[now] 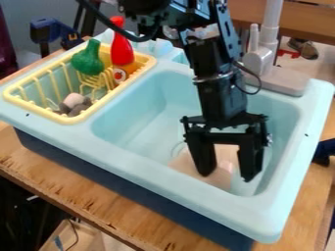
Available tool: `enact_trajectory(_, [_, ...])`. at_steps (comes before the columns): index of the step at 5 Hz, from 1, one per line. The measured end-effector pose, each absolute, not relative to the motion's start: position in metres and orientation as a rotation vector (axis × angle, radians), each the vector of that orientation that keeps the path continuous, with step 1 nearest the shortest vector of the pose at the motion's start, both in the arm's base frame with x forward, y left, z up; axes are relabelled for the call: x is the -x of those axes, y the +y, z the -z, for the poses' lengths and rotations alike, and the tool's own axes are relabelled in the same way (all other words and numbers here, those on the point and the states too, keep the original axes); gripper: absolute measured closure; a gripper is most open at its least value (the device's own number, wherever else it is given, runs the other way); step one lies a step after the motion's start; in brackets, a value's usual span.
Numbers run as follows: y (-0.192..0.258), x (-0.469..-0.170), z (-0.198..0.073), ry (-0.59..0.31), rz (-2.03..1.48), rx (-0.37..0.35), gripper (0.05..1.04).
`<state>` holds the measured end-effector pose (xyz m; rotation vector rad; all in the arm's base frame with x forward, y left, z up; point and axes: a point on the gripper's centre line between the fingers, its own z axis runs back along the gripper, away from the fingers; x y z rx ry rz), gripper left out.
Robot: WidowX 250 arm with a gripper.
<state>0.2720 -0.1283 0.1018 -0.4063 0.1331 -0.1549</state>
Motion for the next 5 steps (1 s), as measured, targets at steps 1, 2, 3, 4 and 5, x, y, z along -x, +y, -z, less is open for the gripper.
enact_trajectory(1, [-0.131,-0.265,-0.110,0.101,0.134,0.417,0.083])
enact_trajectory(2, [-0.129,-0.259,-0.121,0.087,0.132,0.429,0.083])
enact_trajectory(3, [-0.123,-0.256,-0.125,0.115,0.097,0.386,0.083])
enact_trajectory(4, [-0.111,-0.261,-0.144,0.094,0.050,0.296,0.083])
enact_trajectory(5, [-0.090,-0.269,-0.174,0.082,-0.036,0.101,0.083])
